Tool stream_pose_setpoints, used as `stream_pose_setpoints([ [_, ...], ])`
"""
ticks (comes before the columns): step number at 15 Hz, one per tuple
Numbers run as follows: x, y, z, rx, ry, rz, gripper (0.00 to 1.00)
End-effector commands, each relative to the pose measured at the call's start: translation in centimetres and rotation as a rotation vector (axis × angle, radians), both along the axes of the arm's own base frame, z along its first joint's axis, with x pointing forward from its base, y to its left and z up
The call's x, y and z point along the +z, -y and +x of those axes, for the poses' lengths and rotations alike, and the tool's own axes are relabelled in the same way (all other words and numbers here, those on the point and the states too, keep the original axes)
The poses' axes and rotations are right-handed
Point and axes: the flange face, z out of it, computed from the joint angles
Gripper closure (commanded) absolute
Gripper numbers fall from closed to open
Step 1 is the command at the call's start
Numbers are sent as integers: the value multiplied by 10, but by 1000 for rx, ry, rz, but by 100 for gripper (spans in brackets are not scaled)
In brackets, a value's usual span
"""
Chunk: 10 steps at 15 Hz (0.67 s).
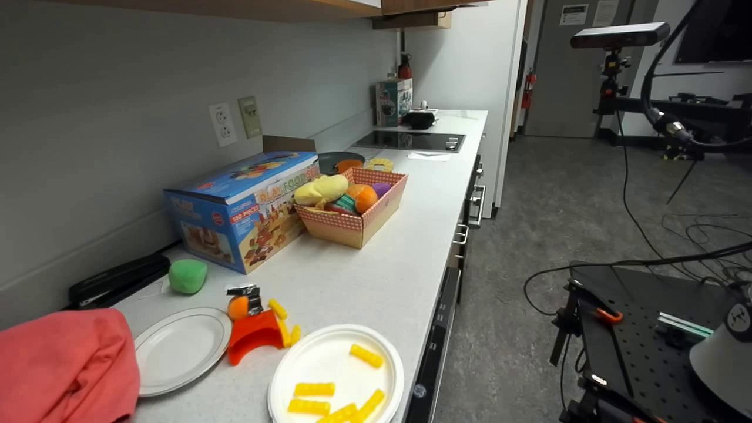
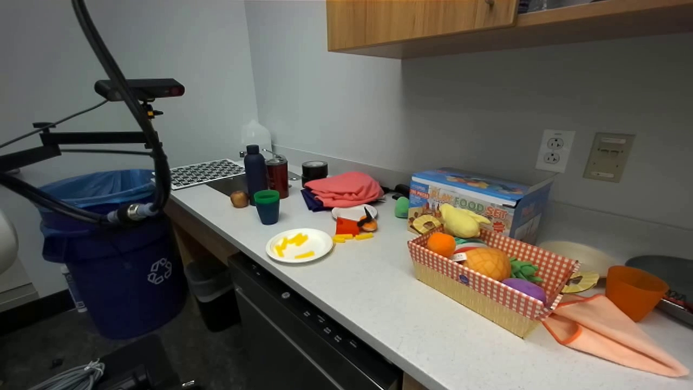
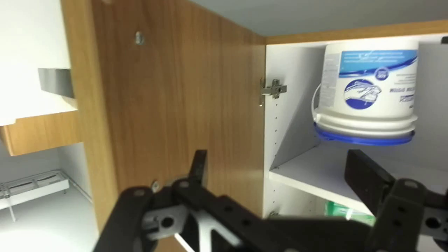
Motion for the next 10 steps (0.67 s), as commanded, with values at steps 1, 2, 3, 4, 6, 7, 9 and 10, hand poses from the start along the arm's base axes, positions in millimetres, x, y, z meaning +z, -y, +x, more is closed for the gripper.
stream_pose_setpoints([
  [1, 14, 46, 5, -67, 99, 28, 0],
  [2, 13, 58, 6, -81, 110, 48, 0],
  [3, 12, 70, 7, -101, 125, 59, 0],
  [4, 9, 80, 9, -116, 140, 76, 0],
  [6, 7, 100, 8, -152, 172, 98, 0],
  [7, 6, 109, 5, -173, 188, 108, 0],
  [9, 11, 119, -4, -211, 222, 119, 0],
  [10, 12, 124, -8, -229, 236, 122, 0],
])
